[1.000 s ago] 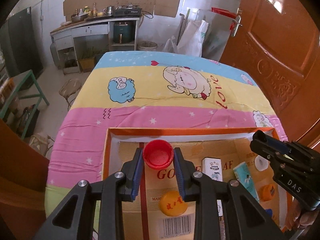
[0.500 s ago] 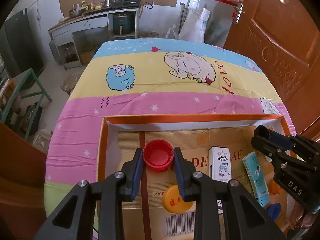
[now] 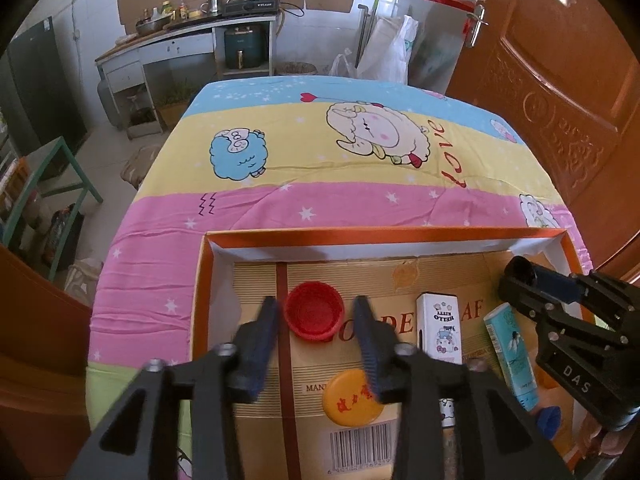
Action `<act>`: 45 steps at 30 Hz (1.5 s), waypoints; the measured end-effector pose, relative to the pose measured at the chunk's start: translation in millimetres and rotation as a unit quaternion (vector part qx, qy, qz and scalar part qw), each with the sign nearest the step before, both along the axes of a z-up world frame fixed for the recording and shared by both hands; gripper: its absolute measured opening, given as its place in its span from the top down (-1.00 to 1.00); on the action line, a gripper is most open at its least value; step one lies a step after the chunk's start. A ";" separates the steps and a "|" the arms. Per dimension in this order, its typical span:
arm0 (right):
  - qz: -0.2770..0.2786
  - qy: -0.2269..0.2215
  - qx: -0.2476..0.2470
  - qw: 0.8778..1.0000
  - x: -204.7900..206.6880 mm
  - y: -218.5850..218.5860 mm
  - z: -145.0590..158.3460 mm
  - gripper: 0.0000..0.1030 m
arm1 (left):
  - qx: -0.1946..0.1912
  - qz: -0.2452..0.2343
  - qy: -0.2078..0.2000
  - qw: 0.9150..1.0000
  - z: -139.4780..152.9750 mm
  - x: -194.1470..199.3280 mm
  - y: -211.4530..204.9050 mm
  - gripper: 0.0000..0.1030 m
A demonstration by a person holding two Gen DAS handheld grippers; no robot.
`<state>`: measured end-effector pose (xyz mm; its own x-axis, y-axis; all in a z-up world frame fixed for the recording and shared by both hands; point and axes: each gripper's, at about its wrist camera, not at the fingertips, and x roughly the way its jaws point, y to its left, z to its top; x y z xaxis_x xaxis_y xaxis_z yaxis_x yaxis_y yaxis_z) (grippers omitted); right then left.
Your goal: Organize rigid objects
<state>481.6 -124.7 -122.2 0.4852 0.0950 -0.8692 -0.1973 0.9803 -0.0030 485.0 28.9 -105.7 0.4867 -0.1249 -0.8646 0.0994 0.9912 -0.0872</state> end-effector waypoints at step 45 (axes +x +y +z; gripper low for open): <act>-0.058 -0.089 0.023 0.994 -55.5 -17.8 64.4 0.09 | -0.036 0.011 -0.088 0.995 54.3 -47.7 8.9 0.04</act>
